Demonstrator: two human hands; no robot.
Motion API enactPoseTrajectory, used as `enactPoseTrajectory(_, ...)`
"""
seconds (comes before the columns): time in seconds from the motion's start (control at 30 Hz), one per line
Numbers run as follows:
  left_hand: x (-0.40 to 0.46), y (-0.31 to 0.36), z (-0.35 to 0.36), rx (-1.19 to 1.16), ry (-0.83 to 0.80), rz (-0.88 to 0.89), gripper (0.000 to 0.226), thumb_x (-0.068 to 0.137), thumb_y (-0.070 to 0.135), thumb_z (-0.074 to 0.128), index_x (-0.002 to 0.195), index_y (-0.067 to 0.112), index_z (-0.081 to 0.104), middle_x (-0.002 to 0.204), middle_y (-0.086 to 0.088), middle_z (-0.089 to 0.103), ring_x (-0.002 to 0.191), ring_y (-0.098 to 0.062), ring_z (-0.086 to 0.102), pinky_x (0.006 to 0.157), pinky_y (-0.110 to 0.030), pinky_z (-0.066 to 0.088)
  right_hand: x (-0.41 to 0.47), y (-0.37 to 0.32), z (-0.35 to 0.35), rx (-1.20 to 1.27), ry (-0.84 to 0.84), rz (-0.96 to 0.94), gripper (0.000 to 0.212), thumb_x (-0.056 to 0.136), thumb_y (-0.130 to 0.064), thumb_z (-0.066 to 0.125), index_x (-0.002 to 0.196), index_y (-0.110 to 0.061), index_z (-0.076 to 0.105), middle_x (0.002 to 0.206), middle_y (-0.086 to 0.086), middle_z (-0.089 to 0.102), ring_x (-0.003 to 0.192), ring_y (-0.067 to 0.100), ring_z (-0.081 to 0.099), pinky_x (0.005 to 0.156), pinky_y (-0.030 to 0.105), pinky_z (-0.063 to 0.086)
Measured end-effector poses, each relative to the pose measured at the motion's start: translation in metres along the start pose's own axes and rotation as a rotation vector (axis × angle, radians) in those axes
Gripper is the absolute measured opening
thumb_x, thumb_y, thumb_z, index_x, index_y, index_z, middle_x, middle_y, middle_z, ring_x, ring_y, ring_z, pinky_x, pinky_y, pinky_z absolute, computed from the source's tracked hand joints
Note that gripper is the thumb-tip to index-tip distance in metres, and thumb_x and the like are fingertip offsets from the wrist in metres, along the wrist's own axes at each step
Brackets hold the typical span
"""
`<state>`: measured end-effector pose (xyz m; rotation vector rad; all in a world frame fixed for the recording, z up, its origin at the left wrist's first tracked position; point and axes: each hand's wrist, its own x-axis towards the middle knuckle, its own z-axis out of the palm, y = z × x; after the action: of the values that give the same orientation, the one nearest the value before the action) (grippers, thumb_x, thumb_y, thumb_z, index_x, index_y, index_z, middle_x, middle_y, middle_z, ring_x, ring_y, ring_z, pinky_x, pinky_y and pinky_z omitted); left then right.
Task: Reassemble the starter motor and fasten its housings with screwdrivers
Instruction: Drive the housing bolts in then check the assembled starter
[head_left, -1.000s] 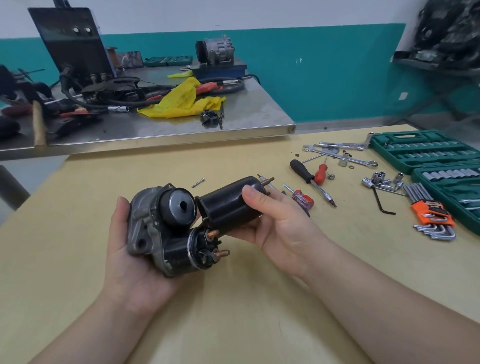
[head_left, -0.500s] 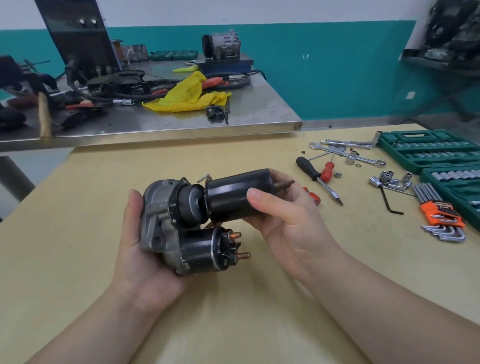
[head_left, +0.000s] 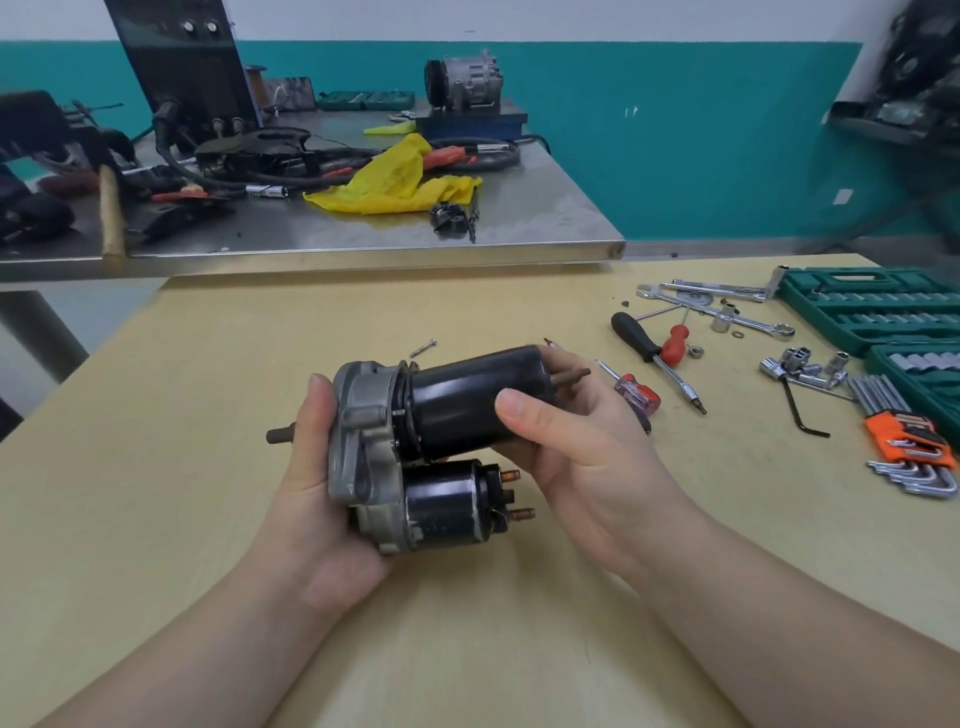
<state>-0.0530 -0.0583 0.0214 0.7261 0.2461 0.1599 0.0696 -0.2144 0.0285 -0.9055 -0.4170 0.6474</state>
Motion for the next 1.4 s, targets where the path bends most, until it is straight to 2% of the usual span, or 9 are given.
enactPoseTrajectory(0.07, 0.001, 0.001, 0.000, 0.014, 0.013, 0.022, 0.088, 0.051, 0.074, 0.095, 0.123, 0.025, 0.083, 0.132, -0.008, 0.077, 0.118, -0.030, 0.075, 0.083, -0.049, 0.064, 0.002, -0.003, -0.002, -0.112, 0.014, 0.026, 0.062, 0.072, -0.018, 0.093, 0.127, -0.011, 0.067, 0.130, 0.018, 0.072, 0.119, 0.038, 0.072, 0.095, 0.046, 0.061)
enactPoseTrajectory(0.17, 0.002, 0.002, -0.001, 0.013, 0.014, 0.030, 0.087, 0.055, 0.076, 0.092, 0.123, 0.024, 0.082, 0.135, -0.008, 0.075, 0.123, -0.030, 0.073, 0.087, -0.049, 0.063, 0.005, -0.013, -0.007, -0.340, 0.016, 0.063, 0.064, 0.067, -0.033, 0.094, 0.124, -0.017, 0.070, 0.128, 0.014, 0.073, 0.115, 0.036, 0.074, 0.092, 0.046, 0.061)
enactPoseTrajectory(0.23, 0.001, 0.002, -0.002, 0.002, 0.006, 0.025, 0.087, 0.057, 0.076, 0.091, 0.125, 0.023, 0.082, 0.138, -0.009, 0.073, 0.126, -0.031, 0.071, 0.090, -0.051, 0.063, 0.007, -0.019, -0.010, -0.425, -0.002, 0.063, 0.067, 0.064, -0.034, 0.096, 0.125, -0.023, 0.072, 0.128, 0.018, 0.071, 0.109, 0.037, 0.076, 0.091, 0.049, 0.063)
enactPoseTrajectory(0.33, 0.000, 0.002, -0.003, 0.015, -0.032, 0.014, 0.086, 0.064, 0.077, 0.087, 0.128, 0.020, 0.080, 0.142, -0.012, 0.071, 0.131, -0.033, 0.068, 0.095, -0.052, 0.061, 0.006, -0.024, -0.011, -0.496, -0.041, 0.069, 0.067, 0.061, -0.034, 0.098, 0.124, -0.035, 0.075, 0.129, 0.020, 0.066, 0.103, 0.037, 0.078, 0.085, 0.044, 0.065)
enactPoseTrajectory(0.47, 0.000, 0.002, -0.004, 0.015, -0.029, 0.011, 0.088, 0.064, 0.076, 0.088, 0.131, 0.019, 0.078, 0.145, -0.013, 0.068, 0.133, -0.033, 0.067, 0.097, -0.053, 0.060, 0.005, -0.024, -0.012, -0.525, -0.058, 0.029, 0.064, 0.059, -0.035, 0.097, 0.120, -0.035, 0.078, 0.124, 0.016, 0.070, 0.109, 0.039, 0.074, 0.082, 0.042, 0.064)
enactPoseTrajectory(0.57, 0.001, 0.002, -0.004, 0.026, -0.025, 0.009, 0.085, 0.065, 0.077, 0.086, 0.129, 0.021, 0.080, 0.142, -0.012, 0.070, 0.131, -0.033, 0.068, 0.095, -0.052, 0.061, 0.003, -0.024, -0.011, -0.659, -0.030, -0.072, 0.066, 0.057, -0.044, 0.097, 0.120, -0.041, 0.076, 0.111, 0.001, 0.076, 0.107, 0.032, 0.073, 0.088, 0.046, 0.065)
enactPoseTrajectory(0.63, 0.000, 0.002, -0.003, 0.041, -0.022, 0.013, 0.084, 0.066, 0.078, 0.085, 0.128, 0.022, 0.080, 0.142, -0.011, 0.071, 0.130, -0.032, 0.068, 0.096, -0.052, 0.061, 0.001, -0.024, -0.010, -0.725, -0.040, -0.120, 0.068, 0.058, -0.049, 0.097, 0.122, -0.044, 0.074, 0.113, -0.002, 0.077, 0.103, 0.024, 0.075, 0.094, 0.048, 0.064)
enactPoseTrajectory(0.97, -0.001, 0.001, -0.003, 0.052, -0.034, -0.012, 0.089, 0.062, 0.077, 0.087, 0.131, 0.022, 0.078, 0.145, -0.011, 0.068, 0.133, -0.034, 0.067, 0.102, -0.055, 0.058, -0.003, -0.021, -0.007, -0.757, -0.035, -0.208, 0.065, 0.062, -0.053, 0.096, 0.122, -0.044, 0.073, 0.110, -0.007, 0.078, 0.099, 0.022, 0.076, 0.093, 0.052, 0.063)
enactPoseTrajectory(1.4, -0.001, 0.002, -0.005, 0.075, -0.025, 0.003, 0.085, 0.061, 0.078, 0.088, 0.127, 0.025, 0.080, 0.141, -0.009, 0.072, 0.130, -0.031, 0.069, 0.099, -0.053, 0.060, -0.004, -0.017, -0.007, -0.757, -0.034, -0.229, 0.064, 0.064, -0.056, 0.094, 0.123, -0.043, 0.073, 0.108, -0.007, 0.077, 0.102, 0.022, 0.074, 0.090, 0.051, 0.064)
